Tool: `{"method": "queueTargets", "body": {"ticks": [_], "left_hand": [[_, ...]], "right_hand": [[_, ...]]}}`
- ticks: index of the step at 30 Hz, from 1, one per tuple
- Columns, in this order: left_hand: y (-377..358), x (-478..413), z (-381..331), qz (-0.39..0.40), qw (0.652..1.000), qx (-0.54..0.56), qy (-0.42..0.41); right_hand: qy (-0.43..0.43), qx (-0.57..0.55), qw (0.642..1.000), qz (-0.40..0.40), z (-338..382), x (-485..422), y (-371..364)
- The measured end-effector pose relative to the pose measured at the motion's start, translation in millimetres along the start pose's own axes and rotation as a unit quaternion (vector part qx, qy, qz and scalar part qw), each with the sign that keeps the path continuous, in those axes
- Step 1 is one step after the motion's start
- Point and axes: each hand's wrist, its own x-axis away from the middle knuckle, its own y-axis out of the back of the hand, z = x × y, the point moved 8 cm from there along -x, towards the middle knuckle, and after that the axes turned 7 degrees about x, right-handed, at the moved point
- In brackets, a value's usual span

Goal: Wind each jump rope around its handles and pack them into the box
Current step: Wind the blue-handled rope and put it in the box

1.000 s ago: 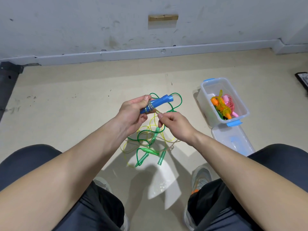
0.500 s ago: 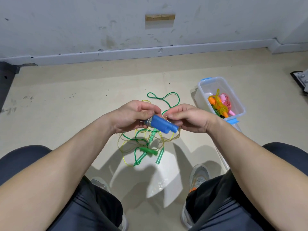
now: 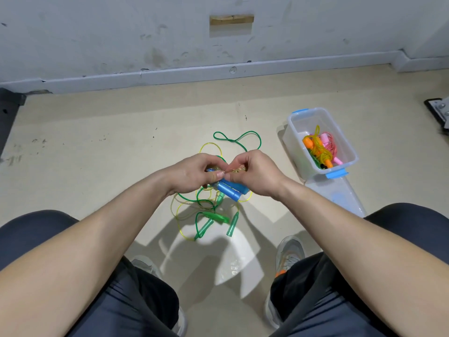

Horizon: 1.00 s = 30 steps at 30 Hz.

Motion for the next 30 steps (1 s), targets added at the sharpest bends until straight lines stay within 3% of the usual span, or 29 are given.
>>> {"method": "queueTargets", "body": {"ticks": [7,11,16,19,22,28,30], "left_hand": [[5.5,0.8,-2.9,-0.061,0.998,0.02,-0.011],[6.1,-0.5,-0.5,-0.102,0.995,-0.003,-0.003],[-4.6,-0.2,-2.4,-0.181,0.976,-0.118,-0.001],[-6.6,-0.7,2.5,-0.216,0.971,-0.102,0.017],[-9.2,-2.5,2.4,-0.203,0.974,-0.1,0.022],[-22.0,-4.4,10.5,-0.115,0.988,-0.102,0.032],[-24.2,-5.1,12.6,-0.111,0.987,-0.112,0.039]], "right_hand": [[0.004,-0.097,0.995,-0.025,-3.0,2.1,-9.1],[-0.005,-0.04,0.997,-0.068,-0.8,5.3,-5.2],[-0.014,0.098,0.991,-0.095,2.5,3.2,-5.7],[-0.045,0.059,0.99,-0.122,-3.8,3.7,1.0],[-0.046,0.068,0.988,-0.132,-0.8,5.5,3.5],[0.033,0.24,0.965,-0.106,18.5,14.2,1.8],[0.024,0.252,0.963,-0.093,19.3,15.4,1.9]]}}
